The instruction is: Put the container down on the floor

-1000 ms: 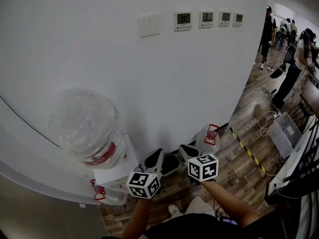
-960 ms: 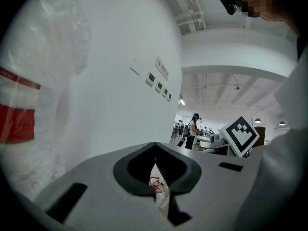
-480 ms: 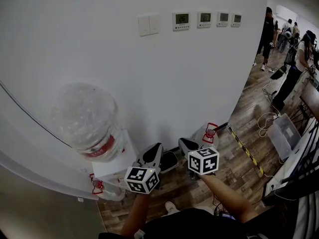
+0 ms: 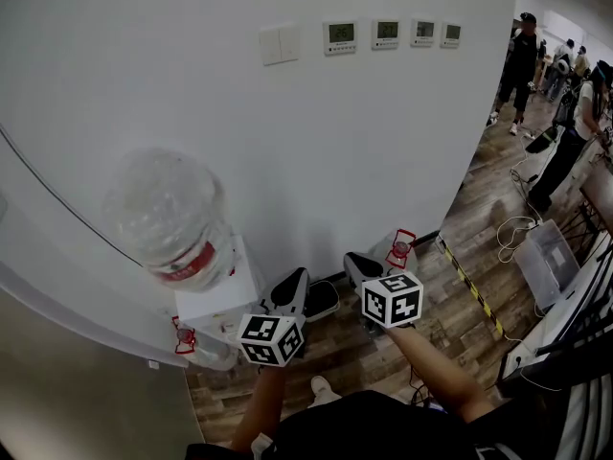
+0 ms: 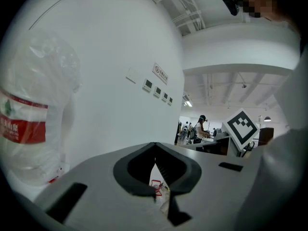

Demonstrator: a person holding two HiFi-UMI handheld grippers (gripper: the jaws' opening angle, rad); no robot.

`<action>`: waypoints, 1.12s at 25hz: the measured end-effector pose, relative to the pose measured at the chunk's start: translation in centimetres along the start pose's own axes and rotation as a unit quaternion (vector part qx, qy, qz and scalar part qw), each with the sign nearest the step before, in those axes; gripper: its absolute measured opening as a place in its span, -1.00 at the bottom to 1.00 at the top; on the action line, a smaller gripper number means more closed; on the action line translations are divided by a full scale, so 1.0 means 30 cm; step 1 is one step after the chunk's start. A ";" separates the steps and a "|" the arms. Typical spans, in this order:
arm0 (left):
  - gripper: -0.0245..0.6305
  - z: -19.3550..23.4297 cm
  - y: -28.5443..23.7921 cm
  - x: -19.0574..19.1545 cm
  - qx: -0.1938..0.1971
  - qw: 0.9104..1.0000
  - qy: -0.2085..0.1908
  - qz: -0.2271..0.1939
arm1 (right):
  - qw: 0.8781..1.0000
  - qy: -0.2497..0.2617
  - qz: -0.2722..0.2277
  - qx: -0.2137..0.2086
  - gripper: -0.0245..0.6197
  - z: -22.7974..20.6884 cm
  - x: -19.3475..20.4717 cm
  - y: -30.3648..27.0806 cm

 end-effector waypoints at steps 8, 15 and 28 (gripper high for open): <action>-0.87 -0.069 0.059 0.055 -0.023 1.000 0.019 -0.001 | 0.999 0.035 -0.003 -0.007 -0.83 0.007 0.035 0.091; -0.87 -0.177 0.105 0.087 -0.033 0.999 0.009 -0.006 | 0.997 0.073 -0.018 -0.007 -0.83 0.025 0.064 0.195; -0.87 -0.338 0.159 0.129 -0.030 0.999 -0.004 -0.019 | 0.996 0.064 -0.052 -0.029 -0.83 0.019 0.096 0.331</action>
Point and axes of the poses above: the fingertips, and each gripper's own axes: y backward along the fingers, z to its left, x out of its underside, the point moved 5 cm from there along y, backward along the fingers, and after that the axes turned 14 degrees about z, right-handed, at the moved point
